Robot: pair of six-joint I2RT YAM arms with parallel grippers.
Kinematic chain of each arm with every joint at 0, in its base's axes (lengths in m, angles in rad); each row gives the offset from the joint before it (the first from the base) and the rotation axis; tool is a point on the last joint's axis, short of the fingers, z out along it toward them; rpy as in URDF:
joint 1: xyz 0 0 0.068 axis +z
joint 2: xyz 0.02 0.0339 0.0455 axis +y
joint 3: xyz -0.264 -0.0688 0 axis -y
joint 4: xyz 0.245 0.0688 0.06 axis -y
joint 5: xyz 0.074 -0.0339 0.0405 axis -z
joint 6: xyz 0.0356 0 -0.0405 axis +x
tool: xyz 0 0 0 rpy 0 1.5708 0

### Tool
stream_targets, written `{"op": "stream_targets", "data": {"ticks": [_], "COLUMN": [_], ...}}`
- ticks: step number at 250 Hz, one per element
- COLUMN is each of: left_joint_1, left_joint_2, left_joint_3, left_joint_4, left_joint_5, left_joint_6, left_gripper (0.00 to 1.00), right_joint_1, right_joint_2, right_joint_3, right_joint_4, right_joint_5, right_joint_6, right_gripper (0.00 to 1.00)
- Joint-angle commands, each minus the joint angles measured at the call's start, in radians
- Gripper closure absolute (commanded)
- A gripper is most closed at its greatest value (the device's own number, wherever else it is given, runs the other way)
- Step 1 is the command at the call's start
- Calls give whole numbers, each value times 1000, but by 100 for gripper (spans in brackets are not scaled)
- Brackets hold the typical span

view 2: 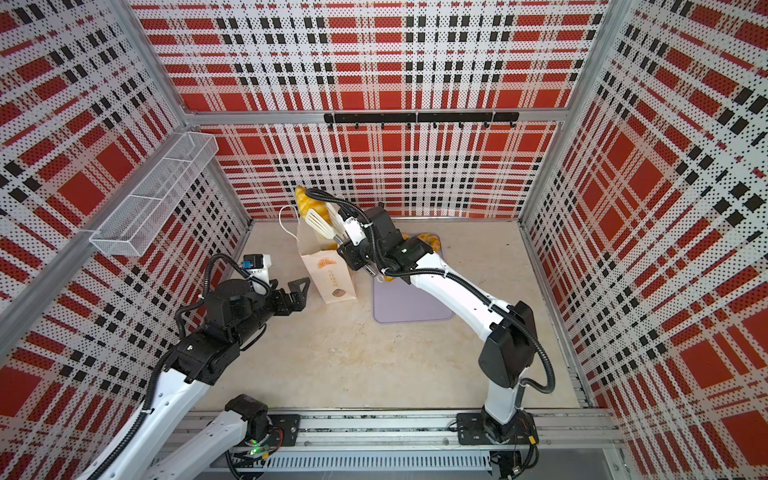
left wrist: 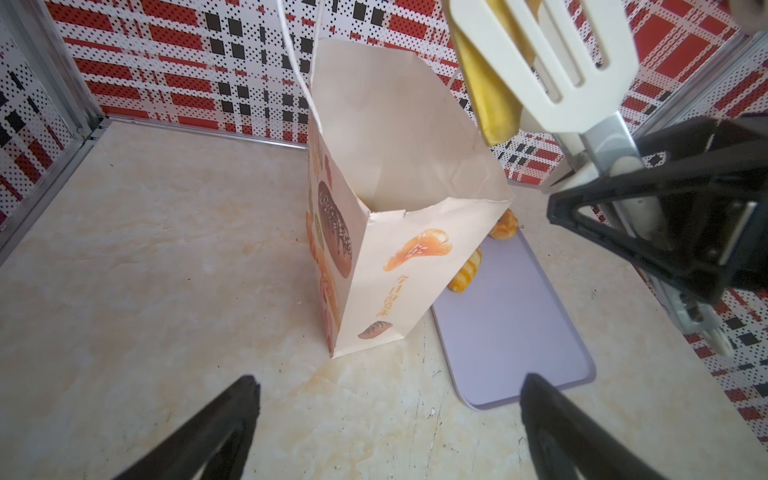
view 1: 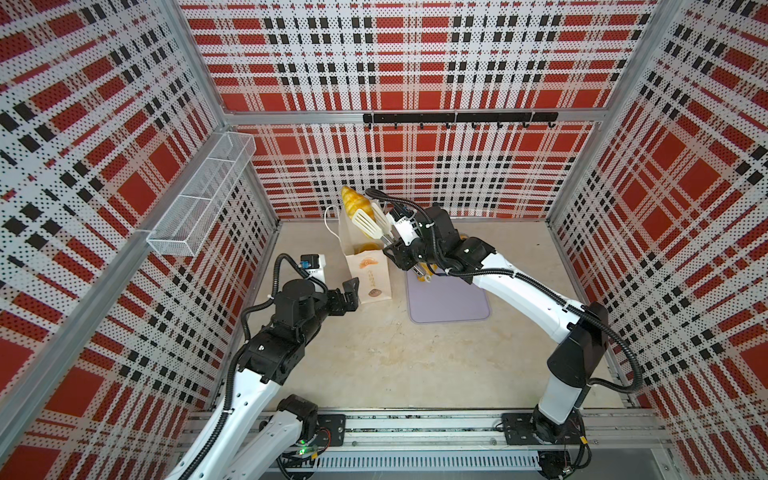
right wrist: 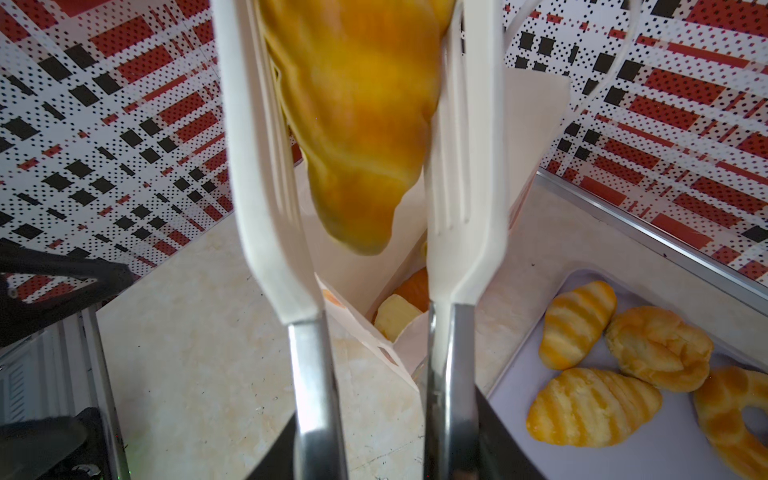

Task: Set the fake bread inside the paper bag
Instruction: 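Carry the croissant in the tongs over the paper bag with the right gripper, then open the tongs with the right gripper to drop the croissant into the bag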

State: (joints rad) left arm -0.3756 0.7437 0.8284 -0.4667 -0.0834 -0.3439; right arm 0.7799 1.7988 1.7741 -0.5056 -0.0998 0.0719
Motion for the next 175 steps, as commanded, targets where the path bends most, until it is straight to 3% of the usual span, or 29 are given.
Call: {"op": "stream_targets", "data": {"ticks": [1,66,175], "left_joint_1": [9,9,-12], "left_joint_2": [-1,3,-31], "left_joint_3": [4,9,-1], "left_joint_4": [-13,-17,-31], "left_joint_5": [15,26,18], "left_joint_6": [-9,0,-5], "left_gripper": [1,1,0], "right_joint_1": [8,8,21], "right_joint_2": [12,29,-70], "right_joint_3": [59,84,17], "right_joint_4": [39,-4,7], "right_joint_5": [44,75,103], "right_joint_6": [0,-7,-43], "right_gripper": [53,39,37]}}
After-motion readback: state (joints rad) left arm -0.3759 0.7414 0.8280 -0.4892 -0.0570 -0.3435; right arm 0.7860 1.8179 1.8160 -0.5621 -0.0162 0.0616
